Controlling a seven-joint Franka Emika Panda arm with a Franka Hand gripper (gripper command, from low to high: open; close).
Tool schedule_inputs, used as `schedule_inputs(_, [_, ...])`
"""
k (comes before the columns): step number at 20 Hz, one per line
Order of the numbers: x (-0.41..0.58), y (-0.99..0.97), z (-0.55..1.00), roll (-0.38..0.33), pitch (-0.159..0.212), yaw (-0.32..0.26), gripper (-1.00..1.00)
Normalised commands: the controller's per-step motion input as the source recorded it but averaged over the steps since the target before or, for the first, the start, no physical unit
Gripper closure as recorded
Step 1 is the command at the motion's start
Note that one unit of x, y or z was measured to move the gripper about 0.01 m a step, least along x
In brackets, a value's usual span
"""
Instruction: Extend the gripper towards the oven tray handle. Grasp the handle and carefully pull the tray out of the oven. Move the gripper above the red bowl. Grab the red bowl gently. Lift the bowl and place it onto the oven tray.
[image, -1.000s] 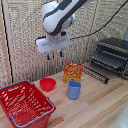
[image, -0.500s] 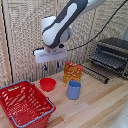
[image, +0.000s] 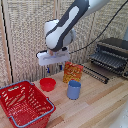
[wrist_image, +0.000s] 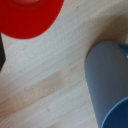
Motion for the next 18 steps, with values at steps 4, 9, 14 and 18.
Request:
schedule_inputs(4, [0.004,-0.19,-0.44,0.000,-0.043,0.003,-1.00])
schedule_inputs(9, [0.074,0.07,-0.34,-0.028,-0.093,-0.129,-1.00])
schedule_inputs(14, [0.035,0.12,-0.27,-0.036,-0.084,-0.345,-1.00])
schedule_inputs(18, [0.011,0.21,-0.19,-0.009,-0.050,-0.297,-1.00])
